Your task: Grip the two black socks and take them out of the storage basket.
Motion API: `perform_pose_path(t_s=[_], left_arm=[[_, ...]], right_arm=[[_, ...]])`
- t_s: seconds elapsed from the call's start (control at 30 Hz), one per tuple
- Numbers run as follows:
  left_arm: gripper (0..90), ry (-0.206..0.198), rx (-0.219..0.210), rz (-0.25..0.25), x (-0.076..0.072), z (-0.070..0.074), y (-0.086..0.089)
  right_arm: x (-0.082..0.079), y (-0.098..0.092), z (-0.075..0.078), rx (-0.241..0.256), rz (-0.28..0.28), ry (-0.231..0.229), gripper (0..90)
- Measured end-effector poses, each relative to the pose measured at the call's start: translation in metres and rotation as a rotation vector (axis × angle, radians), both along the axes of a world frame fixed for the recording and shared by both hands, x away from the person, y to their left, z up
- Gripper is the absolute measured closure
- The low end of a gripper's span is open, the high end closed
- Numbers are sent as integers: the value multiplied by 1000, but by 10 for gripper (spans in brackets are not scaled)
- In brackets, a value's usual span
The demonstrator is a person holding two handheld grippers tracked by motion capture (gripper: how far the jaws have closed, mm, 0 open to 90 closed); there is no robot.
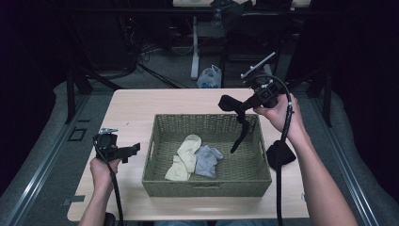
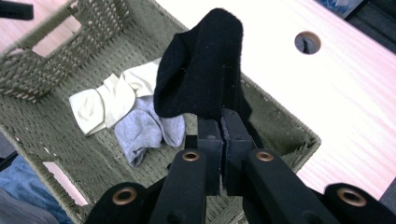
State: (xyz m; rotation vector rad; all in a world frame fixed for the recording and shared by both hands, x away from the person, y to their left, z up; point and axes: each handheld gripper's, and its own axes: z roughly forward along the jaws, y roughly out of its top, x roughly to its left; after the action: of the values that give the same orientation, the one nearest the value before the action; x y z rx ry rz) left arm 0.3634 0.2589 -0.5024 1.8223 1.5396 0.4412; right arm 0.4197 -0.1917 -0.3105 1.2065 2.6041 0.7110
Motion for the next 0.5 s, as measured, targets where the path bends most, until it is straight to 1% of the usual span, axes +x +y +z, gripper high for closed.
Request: perform_pose_path(t_s=[0.13,0.2,0.43,0.5], left_arm=[[6,-1,2,1,0,0,0],[6,-3,1,1,0,0,0],[6,-2,2,0,0,0,-1],[6,-1,2,0,0,0,0]], right_arm=[[-1,1,8,12,2,-16,890],[-1,0,14,1,6,-19,890],[-2,-1,29,9,1,-45,890],[-2,-2,35,3,1,-53,890]])
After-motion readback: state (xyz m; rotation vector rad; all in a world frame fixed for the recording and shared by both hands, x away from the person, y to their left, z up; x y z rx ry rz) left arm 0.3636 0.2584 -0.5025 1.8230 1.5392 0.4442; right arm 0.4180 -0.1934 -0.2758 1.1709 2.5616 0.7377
